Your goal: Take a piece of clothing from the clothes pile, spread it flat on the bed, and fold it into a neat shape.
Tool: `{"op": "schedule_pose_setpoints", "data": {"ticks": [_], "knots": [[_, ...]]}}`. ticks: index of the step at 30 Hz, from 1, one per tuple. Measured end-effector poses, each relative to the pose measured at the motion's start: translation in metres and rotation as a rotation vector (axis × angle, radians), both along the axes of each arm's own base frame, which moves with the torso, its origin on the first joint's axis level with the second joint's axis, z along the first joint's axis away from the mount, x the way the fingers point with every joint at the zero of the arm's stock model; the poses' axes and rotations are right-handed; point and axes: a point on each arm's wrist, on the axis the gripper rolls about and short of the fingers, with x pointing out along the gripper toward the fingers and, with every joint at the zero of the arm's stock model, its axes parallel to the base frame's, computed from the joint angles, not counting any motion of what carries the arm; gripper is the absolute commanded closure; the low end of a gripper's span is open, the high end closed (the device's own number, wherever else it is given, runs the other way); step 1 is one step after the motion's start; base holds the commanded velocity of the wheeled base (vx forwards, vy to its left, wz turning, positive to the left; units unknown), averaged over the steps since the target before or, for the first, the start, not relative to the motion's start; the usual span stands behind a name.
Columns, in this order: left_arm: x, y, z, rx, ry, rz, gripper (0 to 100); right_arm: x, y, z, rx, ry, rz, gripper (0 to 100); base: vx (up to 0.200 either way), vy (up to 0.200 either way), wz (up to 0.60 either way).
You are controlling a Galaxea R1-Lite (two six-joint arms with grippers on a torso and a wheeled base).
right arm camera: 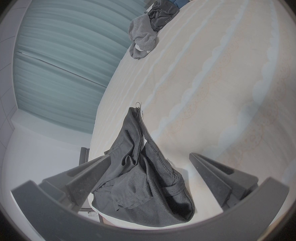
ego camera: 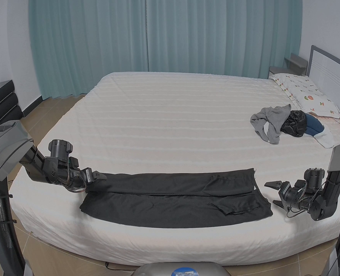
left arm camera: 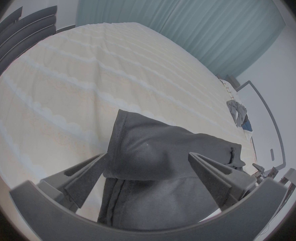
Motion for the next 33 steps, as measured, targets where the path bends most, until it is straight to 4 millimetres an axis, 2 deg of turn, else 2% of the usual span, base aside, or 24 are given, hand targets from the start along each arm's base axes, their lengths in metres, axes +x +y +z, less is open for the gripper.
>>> {"op": "schedule_pose_setpoints", "data": {"ticks": [7,19,20,33], "knots": [[0.003,0.001,-0.022,0.062,0.019,-0.068,0,-0.001,0.0,-0.001,-0.001,0.005,0.001,0,0.0,0.0,0.0],[0.001,-0.004,-0.03,0.068,0.038,-0.086,0,-0.002,0.0,-0.001,-0.003,0.006,0.003,0,0.0,0.0,0.0],[0.001,-0.005,-0.031,0.068,0.039,-0.088,100,-0.002,0.0,-0.001,-0.003,0.006,0.003,0,0.0,0.0,0.0],[-0.004,-0.007,-0.031,0.068,0.057,-0.093,100,-0.002,0.001,-0.001,-0.003,0.007,0.004,0,0.0,0.0,0.0]]}}
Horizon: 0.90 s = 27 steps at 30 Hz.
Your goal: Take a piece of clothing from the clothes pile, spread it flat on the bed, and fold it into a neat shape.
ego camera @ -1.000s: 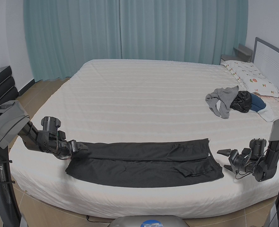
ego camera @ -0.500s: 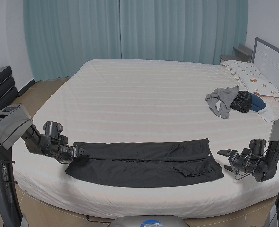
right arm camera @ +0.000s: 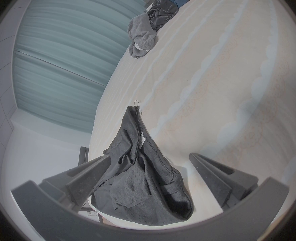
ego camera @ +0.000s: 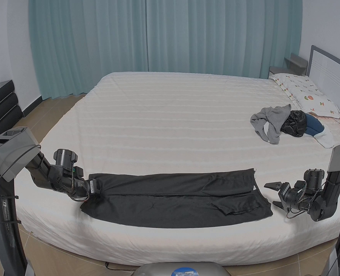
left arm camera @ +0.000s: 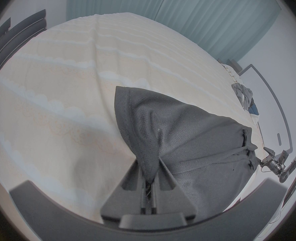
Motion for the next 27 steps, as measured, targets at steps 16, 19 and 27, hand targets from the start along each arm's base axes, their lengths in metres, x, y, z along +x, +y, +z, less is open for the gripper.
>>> {"op": "schedule_pose_setpoints", "data": {"ticks": [16,19,27], "knots": [[-0.005,0.011,0.032,-0.002,-0.06,0.035,100,0.0,0.0,0.0,0.0,0.001,0.0,0,0.0,0.0,0.0],[-0.005,0.013,0.035,-0.001,-0.07,0.04,100,0.0,0.0,0.0,0.0,0.001,0.0,0,0.0,0.0,0.0],[-0.005,0.022,0.043,0.0,-0.091,0.061,100,0.0,0.0,0.0,0.0,0.001,0.0,0,0.0,0.0,0.0]]}}
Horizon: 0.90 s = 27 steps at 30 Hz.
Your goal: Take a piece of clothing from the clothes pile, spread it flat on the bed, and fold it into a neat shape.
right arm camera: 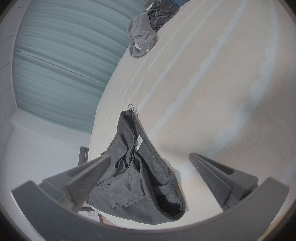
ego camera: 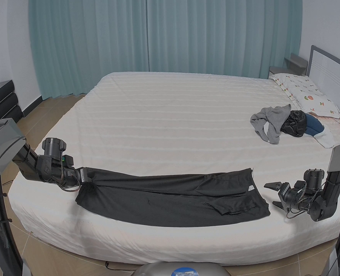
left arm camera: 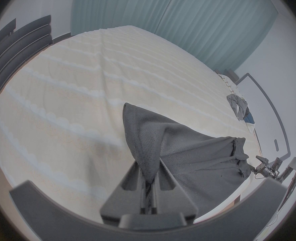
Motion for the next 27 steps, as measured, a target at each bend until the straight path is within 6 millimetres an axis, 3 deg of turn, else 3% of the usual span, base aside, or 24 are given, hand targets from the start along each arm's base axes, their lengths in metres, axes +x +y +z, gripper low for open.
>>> {"op": "schedule_pose_setpoints", "data": {"ticks": [16,17,27], "knots": [[0.002,0.006,-0.003,0.002,-0.001,0.015,100,0.0,0.0,0.0,0.0,0.001,0.0,0,0.0,0.0,0.0],[0.002,0.006,-0.003,0.002,0.001,0.014,0,0.0,0.0,0.0,0.0,0.002,0.0,0,0.0,0.0,0.0],[0.002,-0.011,-0.013,-0.005,0.029,-0.03,0,0.0,0.0,0.0,-0.002,0.0,0.003,0,0.0,0.0,0.0]]}}
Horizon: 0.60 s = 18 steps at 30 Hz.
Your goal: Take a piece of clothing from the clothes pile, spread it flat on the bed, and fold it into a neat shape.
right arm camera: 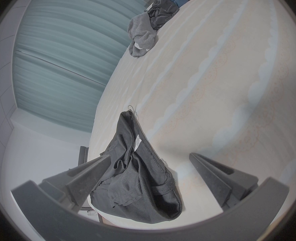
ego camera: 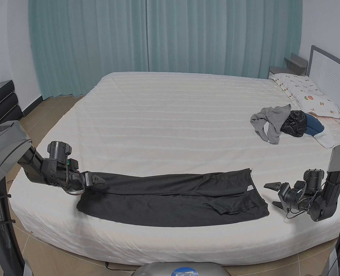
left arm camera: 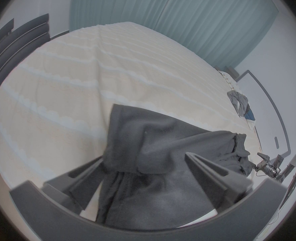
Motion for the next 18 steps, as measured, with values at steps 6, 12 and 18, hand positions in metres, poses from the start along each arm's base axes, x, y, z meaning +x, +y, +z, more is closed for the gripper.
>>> {"op": "schedule_pose_setpoints", "data": {"ticks": [6,12,18], "knots": [[0.001,-0.007,-0.006,0.005,0.013,-0.018,0,0.0,0.0,0.0,0.0,0.0,0.0,0,0.0,0.0,0.0],[0.001,-0.008,-0.01,0.006,0.023,-0.022,100,0.0,0.0,0.0,0.0,0.001,0.0,0,0.0,0.0,0.0],[-0.001,-0.009,-0.009,0.028,0.028,-0.008,100,0.0,0.0,0.0,0.0,0.0,0.0,0,0.0,0.0,0.0]]}}
